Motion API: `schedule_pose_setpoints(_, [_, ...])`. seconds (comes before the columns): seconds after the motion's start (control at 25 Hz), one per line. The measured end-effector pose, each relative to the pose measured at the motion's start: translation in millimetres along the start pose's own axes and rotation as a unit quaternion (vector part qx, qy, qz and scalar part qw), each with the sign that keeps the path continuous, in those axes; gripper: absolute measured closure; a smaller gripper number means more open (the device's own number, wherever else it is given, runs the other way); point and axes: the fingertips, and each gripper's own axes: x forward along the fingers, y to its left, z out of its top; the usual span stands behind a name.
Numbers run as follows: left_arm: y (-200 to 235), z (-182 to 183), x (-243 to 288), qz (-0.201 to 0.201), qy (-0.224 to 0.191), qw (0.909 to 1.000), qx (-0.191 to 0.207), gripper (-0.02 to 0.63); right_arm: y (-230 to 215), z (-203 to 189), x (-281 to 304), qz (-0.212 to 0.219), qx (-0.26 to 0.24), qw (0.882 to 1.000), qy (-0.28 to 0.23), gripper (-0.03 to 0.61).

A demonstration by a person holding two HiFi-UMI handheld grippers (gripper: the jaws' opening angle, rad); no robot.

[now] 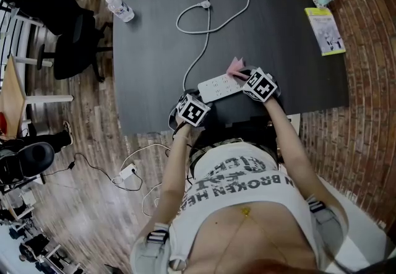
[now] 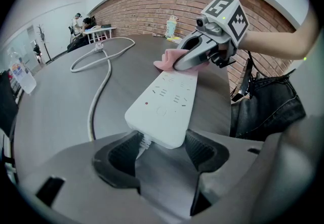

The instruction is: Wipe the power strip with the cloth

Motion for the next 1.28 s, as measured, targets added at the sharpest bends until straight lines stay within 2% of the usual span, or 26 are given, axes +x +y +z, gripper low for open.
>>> schedule_pose_setpoints(0.68, [-0.1,1.1,-1.6,0.002,0.002,1.0,-0.002,0.342,-34.0,-30.4,-25.4,-0.041,0.049,0.998,0.002,0.561])
schedule_pose_setpoints(0.92, [-1.0,0.9,0.5,-0.001,0.0,1.0,0.0,0.342,-45.5,-40.7,-33.3,-0.051,0.083,0.995,-0.009,0.561])
schedule_pose_setpoints(1.28, [-0.3,-0.6,0.0,-0.001,0.002,1.0,0.0,0.342,-45.8,-40.6,-33.6,-0.06,0.086,0.994,-0.015,0.561])
